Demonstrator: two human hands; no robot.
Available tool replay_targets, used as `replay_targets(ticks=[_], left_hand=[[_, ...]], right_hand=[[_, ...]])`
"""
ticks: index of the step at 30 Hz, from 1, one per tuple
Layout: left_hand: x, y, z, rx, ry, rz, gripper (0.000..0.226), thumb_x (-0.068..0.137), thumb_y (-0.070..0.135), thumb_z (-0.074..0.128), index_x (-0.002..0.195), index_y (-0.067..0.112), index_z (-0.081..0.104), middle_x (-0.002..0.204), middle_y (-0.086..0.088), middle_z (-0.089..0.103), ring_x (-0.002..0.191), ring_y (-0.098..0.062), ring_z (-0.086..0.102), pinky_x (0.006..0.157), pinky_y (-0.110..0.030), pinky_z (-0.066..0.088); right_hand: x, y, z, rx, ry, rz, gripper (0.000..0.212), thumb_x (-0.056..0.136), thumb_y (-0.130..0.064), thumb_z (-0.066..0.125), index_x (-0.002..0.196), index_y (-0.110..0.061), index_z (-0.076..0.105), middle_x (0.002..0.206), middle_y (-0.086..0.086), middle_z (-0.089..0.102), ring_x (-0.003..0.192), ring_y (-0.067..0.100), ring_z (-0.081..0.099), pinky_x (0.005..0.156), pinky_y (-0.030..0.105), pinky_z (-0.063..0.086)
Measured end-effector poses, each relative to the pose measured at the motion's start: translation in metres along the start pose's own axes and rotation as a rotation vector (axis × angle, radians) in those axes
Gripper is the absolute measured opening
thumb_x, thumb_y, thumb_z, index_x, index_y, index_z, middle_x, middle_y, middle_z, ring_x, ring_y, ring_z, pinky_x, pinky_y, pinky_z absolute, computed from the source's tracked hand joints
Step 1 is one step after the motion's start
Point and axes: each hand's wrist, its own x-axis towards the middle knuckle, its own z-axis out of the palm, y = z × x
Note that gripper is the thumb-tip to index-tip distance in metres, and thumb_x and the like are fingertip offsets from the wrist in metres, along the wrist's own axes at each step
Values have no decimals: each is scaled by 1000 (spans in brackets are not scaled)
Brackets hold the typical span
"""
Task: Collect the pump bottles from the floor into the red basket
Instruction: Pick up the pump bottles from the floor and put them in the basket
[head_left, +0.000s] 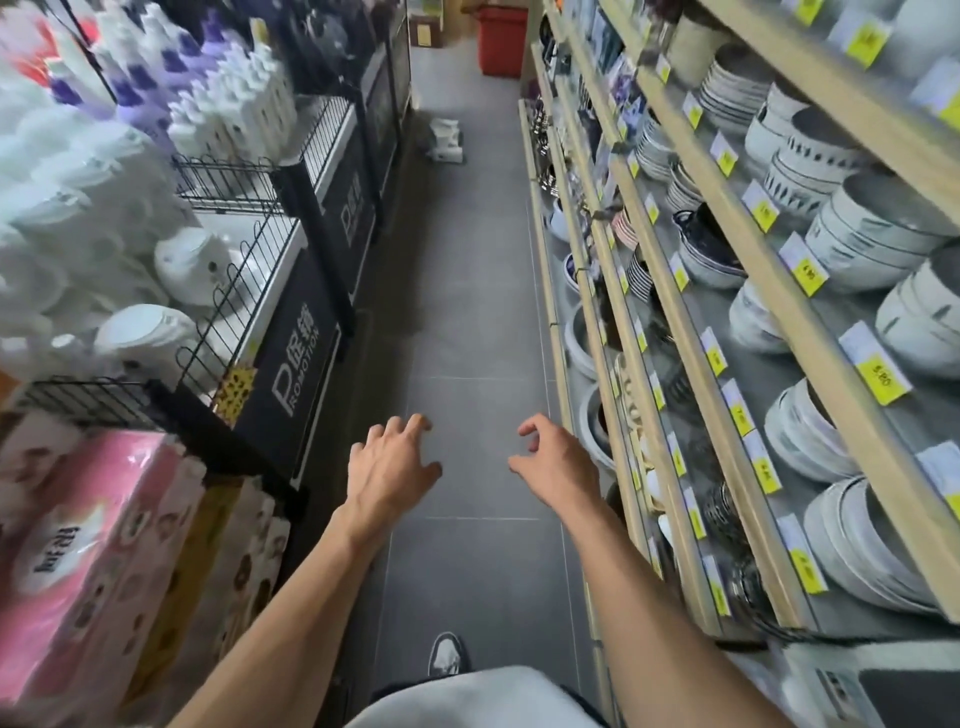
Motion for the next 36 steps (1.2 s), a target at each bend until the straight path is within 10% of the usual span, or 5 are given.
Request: replay_targets(ticks=[36], left_hand=[[302, 75, -75, -104, 119, -48, 61, 89, 45, 68, 144, 34, 43, 134, 1, 53, 125, -26, 49, 99, -44, 44]], right_hand=[[306, -22, -114, -2, 97, -94, 39, 82, -28, 76, 117, -31, 58, 116, -9, 62, 107, 19, 60, 86, 35, 52]])
